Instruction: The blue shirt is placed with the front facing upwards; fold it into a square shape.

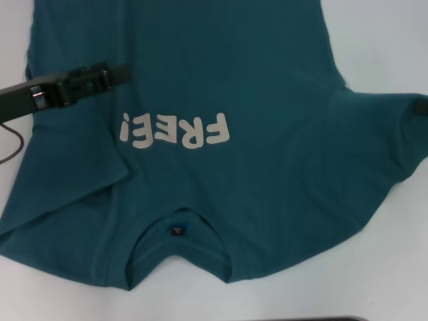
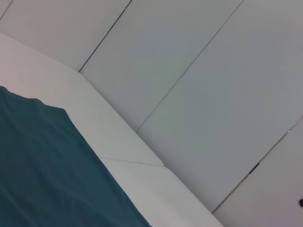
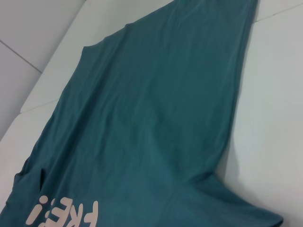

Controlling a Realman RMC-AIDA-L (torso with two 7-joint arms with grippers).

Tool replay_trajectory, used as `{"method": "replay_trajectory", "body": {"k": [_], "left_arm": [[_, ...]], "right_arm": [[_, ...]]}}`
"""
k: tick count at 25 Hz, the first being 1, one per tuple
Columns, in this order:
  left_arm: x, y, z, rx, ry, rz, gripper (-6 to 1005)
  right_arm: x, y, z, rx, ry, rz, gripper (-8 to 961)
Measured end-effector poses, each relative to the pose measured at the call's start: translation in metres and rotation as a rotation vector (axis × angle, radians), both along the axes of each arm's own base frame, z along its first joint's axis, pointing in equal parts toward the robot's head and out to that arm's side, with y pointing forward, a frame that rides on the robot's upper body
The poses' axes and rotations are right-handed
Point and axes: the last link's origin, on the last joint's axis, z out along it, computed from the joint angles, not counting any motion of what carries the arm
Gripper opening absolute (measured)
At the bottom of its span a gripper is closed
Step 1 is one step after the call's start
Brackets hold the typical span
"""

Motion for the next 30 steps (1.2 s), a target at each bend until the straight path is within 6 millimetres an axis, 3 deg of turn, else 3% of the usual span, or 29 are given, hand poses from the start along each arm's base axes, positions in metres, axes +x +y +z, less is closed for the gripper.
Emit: {"method": "replay_trajectory", "body": {"k": [7,15,30], "left_arm": [[0.0,0.0,0.0,0.0,0.0,-0.002,885],[0.001,0.001,0.001,0.001,0.002,-0.004,886],[0.002,0.004,0.004,0.004,0.011,-0.013,886]], "right_arm": [[-0.006,0.001,-0.004,-0.018,0.014,0.023,13],[-0.029,0.003,-0.015,-0.07,0.087,0.129,13],[-0.068,0.026,-0.061,-0.126,0.106,0.216,13]]}}
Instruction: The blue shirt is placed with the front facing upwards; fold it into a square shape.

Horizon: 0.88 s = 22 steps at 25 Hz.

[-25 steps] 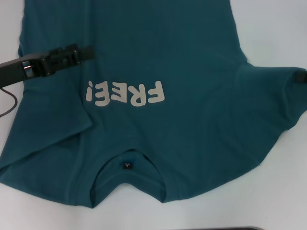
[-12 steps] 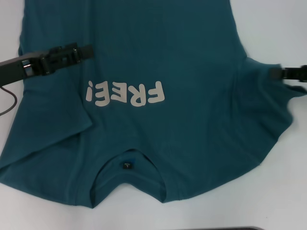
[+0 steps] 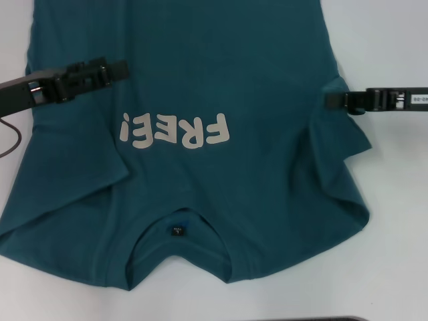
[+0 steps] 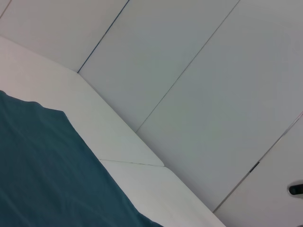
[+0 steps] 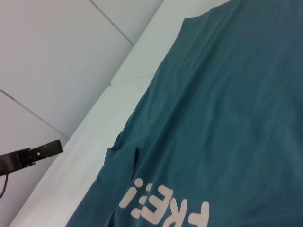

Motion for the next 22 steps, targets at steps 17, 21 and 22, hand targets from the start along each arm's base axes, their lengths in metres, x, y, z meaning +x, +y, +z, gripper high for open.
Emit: {"method": "replay_trajectory", "body": {"k": [17,21,22], "left_arm": [[-0.003,0.0,0.0,0.008,0.011,0.01,885],[-0.003,0.0,0.001,0.009,0.012,0.01,885],[-0.003,0.0,0.001,0.009,0.013,0.009,885]], "right_arm": [[-0.025,0.026,-0.038,-0.03,-0.006,0.012,136],[-0.027,0.029,-0.039,-0.017,-0.002,0.011,294],[-0.027,0.03,-0.038,-0.008,0.0,0.009,345]]}}
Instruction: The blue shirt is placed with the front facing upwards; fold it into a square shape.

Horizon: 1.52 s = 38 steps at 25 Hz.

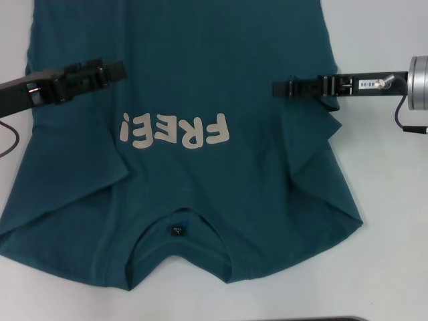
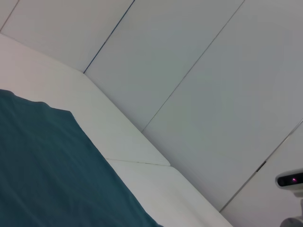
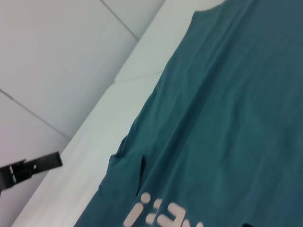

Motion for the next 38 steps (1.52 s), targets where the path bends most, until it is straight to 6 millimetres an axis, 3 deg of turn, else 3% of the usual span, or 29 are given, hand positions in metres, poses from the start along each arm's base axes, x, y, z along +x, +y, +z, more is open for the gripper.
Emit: {"method": "replay_trajectory", "body": {"k": [3,14,26,38], "left_arm": [[0.0,0.0,0.0,0.0,0.001,-0.001,885],[0.0,0.0,0.0,0.0,0.002,-0.003,886],[0.001,0.0,0.0,0.0,0.001,-0.003,885],[0.001,0.0,-0.002,-0.001,-0.002,-0.003,886]], "right_arm": [[0.0,0.002,0.001,0.017,0.004,-0.005,497],[-0.013,0.005,-0.007,-0.038,-0.014,0.036,733],[-0.009,-0.001,-0.011,-0.114,-0.057,-0.003,726],[0.006,-0.001,0.003,-0.095,-0.061,-0.082,725]]}}
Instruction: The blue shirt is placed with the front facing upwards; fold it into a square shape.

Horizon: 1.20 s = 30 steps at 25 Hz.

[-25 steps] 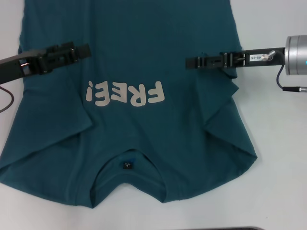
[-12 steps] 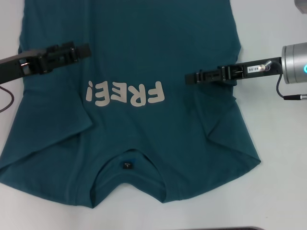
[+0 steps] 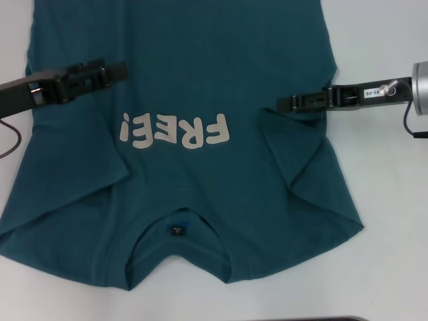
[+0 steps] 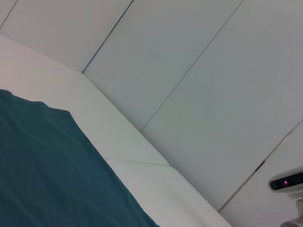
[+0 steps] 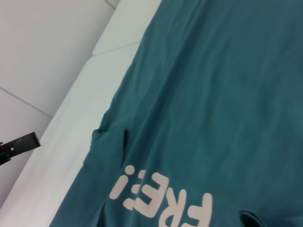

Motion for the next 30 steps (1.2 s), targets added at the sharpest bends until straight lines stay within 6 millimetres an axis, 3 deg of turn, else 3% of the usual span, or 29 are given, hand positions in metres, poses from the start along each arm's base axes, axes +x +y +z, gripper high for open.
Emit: {"method": "replay_trajectory", "body": {"k": [15,30], "left_arm": [[0.0,0.0,-0.001,-0.001,-0.002,0.0,885],[0.0,0.0,0.0,0.0,0.001,-0.001,886]], "right_arm": [[0.047,-0.02,0.027,0.048,-0.035,-0.144,725],[0.039,-0.01,0.007,0.086,-0.047,-0.15,725]]}}
